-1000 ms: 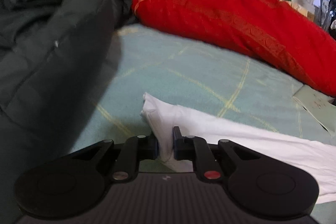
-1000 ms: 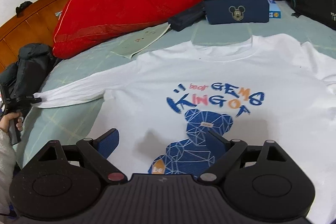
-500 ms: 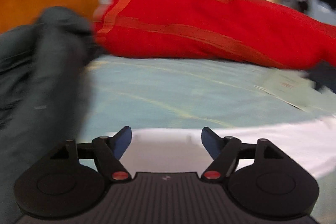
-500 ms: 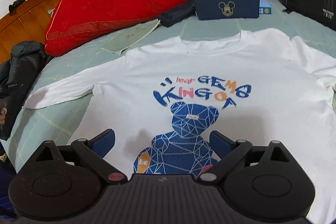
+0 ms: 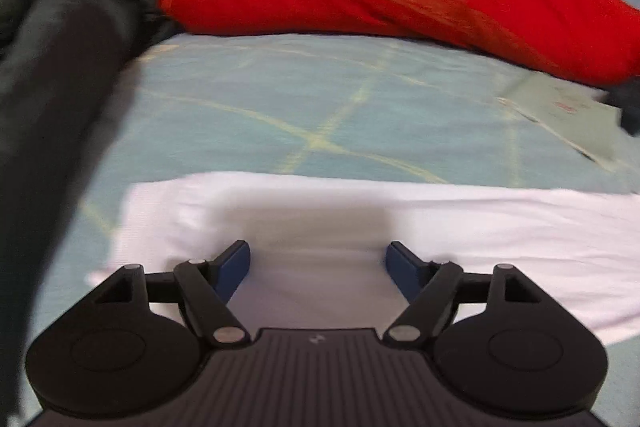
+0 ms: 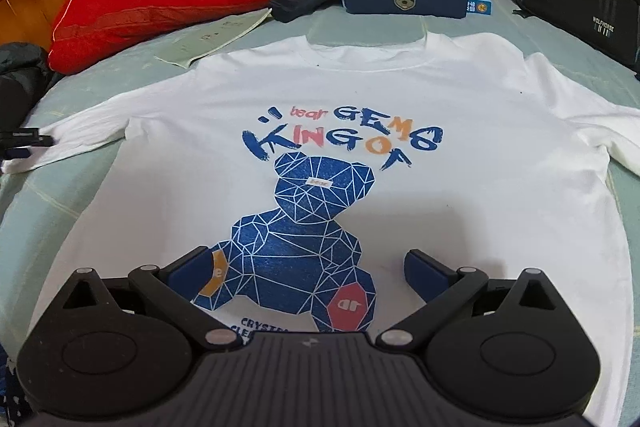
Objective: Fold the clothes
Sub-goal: 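Open the left gripper and move both grippers back over the sweatshirt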
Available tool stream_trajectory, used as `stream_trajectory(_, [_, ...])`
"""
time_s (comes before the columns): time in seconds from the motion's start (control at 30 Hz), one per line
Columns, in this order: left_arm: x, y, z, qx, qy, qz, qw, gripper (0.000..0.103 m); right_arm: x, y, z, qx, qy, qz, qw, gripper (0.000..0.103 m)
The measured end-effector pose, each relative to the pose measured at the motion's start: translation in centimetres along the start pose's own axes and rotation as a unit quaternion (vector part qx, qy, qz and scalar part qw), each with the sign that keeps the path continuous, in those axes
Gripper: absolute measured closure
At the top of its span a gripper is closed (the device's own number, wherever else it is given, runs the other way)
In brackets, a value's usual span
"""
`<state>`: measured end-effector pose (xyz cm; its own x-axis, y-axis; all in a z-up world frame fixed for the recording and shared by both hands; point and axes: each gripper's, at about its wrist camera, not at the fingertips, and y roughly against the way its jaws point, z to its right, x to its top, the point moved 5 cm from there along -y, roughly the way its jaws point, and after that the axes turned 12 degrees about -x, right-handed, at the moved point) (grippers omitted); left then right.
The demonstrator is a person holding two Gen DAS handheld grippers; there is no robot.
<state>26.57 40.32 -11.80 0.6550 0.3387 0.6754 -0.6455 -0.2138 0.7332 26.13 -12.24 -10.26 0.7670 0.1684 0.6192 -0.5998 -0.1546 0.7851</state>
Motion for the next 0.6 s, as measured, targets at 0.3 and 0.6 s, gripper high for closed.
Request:
stream_trajectory(0.3, [-0.2,4.7,8.6,-0.086,-0.091,0.018,0.9919,0.028,-0.5,-0.6,-0.7,-0.024,0.028,0.0,0.999,0.0])
stream_trajectory(0.6, [-3.8,10.4,22.4,-0.242,-0.217,0.026,0.9453,0.025,-0.4,-0.8,-1.2,-0.037,0.05,-0.01,0.998,0.0])
